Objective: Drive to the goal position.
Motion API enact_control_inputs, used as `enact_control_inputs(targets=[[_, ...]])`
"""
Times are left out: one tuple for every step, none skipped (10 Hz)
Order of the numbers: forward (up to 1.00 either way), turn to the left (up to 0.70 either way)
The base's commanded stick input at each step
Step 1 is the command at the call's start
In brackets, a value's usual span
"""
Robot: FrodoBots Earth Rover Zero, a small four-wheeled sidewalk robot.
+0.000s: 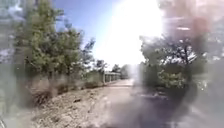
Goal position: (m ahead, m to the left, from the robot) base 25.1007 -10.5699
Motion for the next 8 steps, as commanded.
enact_control_inputs(targets=[[0.7,0.0],[0.7,0.0],[0.7,0.0],[0.7,0.0],[0.7,0.0],[0.7,0.0],[0.7,0.0],[0.7,0.0]])
